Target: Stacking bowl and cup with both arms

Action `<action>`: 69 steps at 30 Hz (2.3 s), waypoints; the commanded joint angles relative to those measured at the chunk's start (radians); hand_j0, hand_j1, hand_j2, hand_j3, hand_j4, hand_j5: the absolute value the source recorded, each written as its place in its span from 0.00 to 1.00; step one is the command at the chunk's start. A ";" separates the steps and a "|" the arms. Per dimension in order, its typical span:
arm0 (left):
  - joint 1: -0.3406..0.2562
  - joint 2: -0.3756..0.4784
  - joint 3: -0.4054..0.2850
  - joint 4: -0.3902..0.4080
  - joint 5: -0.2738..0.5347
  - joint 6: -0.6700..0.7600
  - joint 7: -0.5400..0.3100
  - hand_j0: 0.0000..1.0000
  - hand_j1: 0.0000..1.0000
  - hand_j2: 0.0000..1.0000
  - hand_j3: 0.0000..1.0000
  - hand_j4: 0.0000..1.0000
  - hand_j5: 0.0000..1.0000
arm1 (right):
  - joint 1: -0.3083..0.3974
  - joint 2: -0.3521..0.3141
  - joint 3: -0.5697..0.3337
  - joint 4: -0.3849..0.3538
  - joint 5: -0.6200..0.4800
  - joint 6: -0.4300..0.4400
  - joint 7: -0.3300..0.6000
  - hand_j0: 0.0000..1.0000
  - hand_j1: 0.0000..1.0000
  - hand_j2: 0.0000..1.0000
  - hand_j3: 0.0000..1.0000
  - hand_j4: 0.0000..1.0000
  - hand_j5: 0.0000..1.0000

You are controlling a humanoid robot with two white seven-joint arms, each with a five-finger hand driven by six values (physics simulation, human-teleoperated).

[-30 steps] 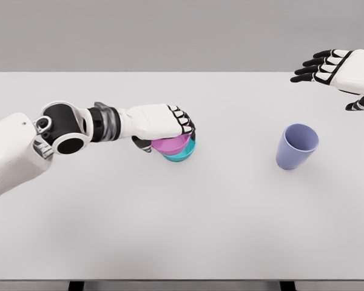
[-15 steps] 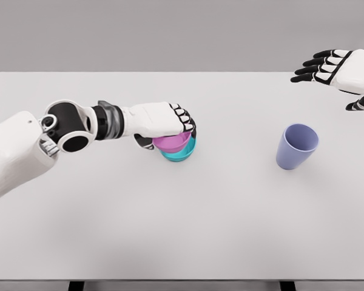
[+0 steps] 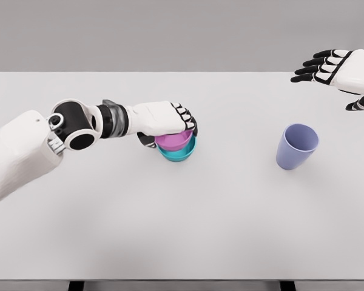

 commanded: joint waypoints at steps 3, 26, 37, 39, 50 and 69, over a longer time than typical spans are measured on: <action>0.000 -0.009 0.001 0.022 -0.002 -0.001 0.001 0.69 0.69 0.69 0.69 0.69 0.69 | 0.000 -0.001 0.000 0.000 -0.004 0.003 -0.001 1.00 1.00 1.00 1.00 1.00 1.00; 0.003 -0.015 0.000 0.019 -0.002 -0.029 0.001 1.00 1.00 1.00 1.00 1.00 1.00 | 0.028 -0.020 -0.035 0.046 -0.056 0.003 -0.001 1.00 1.00 1.00 1.00 1.00 1.00; -0.003 -0.006 0.013 -0.018 -0.004 -0.029 0.001 1.00 1.00 1.00 1.00 1.00 1.00 | -0.043 -0.096 0.169 -0.061 -0.046 0.003 -0.001 1.00 1.00 1.00 1.00 1.00 1.00; -0.009 -0.001 0.038 -0.020 -0.005 -0.029 0.001 1.00 1.00 1.00 1.00 1.00 1.00 | -0.051 -0.075 0.241 -0.061 -0.047 0.003 -0.001 1.00 1.00 1.00 1.00 1.00 1.00; 0.172 0.197 0.538 -0.107 0.453 -0.399 0.001 1.00 1.00 1.00 1.00 1.00 1.00 | -0.061 -0.052 0.334 -0.061 -0.046 0.003 -0.001 1.00 1.00 1.00 1.00 1.00 1.00; 0.538 0.386 0.685 0.057 0.946 -0.399 0.001 1.00 1.00 1.00 1.00 1.00 1.00 | -0.084 0.002 0.348 0.121 -0.024 0.003 -0.001 1.00 1.00 1.00 1.00 1.00 1.00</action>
